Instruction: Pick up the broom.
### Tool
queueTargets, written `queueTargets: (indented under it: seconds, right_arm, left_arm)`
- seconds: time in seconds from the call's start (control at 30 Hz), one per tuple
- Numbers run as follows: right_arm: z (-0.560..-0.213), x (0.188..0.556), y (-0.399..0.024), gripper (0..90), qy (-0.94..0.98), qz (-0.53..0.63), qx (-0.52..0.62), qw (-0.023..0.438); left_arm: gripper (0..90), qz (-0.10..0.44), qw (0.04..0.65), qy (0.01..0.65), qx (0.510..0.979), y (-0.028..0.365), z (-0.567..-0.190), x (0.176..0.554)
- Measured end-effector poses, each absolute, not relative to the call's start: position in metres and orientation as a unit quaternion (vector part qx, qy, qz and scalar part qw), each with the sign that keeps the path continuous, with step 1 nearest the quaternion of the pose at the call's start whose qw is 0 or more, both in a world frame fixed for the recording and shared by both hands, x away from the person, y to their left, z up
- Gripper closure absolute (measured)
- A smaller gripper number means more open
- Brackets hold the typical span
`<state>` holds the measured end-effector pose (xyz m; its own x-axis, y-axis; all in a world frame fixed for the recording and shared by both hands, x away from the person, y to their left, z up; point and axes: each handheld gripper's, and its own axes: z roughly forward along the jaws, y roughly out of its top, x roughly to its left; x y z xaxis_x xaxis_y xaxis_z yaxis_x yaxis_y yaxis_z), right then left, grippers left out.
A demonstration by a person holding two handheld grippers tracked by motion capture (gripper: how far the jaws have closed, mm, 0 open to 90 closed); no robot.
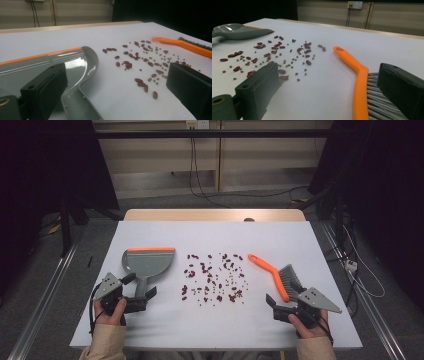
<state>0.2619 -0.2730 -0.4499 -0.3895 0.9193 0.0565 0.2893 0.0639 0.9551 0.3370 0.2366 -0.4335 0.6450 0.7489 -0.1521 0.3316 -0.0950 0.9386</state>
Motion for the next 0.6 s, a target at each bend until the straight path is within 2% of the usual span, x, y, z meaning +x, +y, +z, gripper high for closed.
queueTargets:
  seconds: [0.6]
  right_arm:
    - [-0.4402, 0.2704, -0.2770, 4.7, 0.663, 0.506, 0.456, 0.310]
  left_arm:
    - [3.3, 0.188, 0.560, 0.377, 0.714, 0.2355, -0.4329, 0.3375]
